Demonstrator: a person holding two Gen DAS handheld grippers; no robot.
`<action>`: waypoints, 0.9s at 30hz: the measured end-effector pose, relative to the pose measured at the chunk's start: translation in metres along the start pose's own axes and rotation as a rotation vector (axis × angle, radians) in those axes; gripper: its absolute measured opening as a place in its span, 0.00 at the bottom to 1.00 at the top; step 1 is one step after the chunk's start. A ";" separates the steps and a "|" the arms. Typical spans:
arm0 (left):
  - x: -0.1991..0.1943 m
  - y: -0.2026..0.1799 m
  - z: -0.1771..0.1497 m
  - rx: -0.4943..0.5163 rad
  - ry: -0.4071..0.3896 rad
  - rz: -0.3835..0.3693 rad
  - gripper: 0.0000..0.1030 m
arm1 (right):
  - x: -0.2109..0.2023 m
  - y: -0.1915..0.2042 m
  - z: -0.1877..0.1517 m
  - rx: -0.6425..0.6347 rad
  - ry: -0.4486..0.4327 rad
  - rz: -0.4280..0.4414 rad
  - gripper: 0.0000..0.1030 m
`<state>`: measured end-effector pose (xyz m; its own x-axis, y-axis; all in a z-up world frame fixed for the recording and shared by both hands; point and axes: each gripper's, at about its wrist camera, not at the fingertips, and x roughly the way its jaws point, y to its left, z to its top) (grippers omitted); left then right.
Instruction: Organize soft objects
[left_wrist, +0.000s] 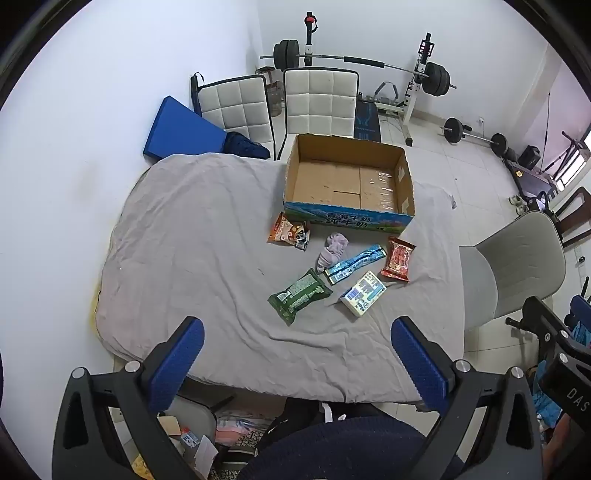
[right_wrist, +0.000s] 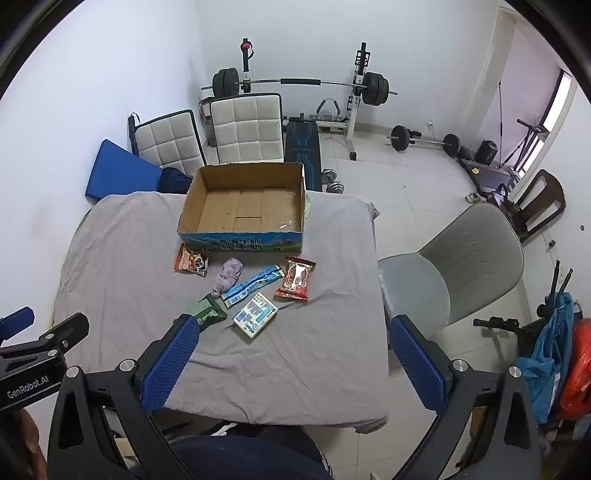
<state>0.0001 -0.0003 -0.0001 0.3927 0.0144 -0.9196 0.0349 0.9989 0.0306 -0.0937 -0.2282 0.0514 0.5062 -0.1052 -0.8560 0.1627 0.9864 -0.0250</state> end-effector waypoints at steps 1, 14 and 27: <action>0.000 0.000 0.000 -0.002 -0.004 -0.006 1.00 | 0.000 0.000 0.000 0.001 -0.002 0.003 1.00; -0.006 0.001 -0.004 -0.003 -0.015 0.012 1.00 | -0.008 0.015 0.005 -0.025 -0.002 0.001 1.00; -0.005 0.008 -0.005 -0.002 -0.026 0.009 1.00 | -0.006 0.006 -0.003 -0.020 -0.008 0.013 1.00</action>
<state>-0.0060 0.0080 0.0031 0.4164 0.0227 -0.9089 0.0293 0.9988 0.0384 -0.0985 -0.2212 0.0549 0.5148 -0.0931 -0.8523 0.1394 0.9899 -0.0239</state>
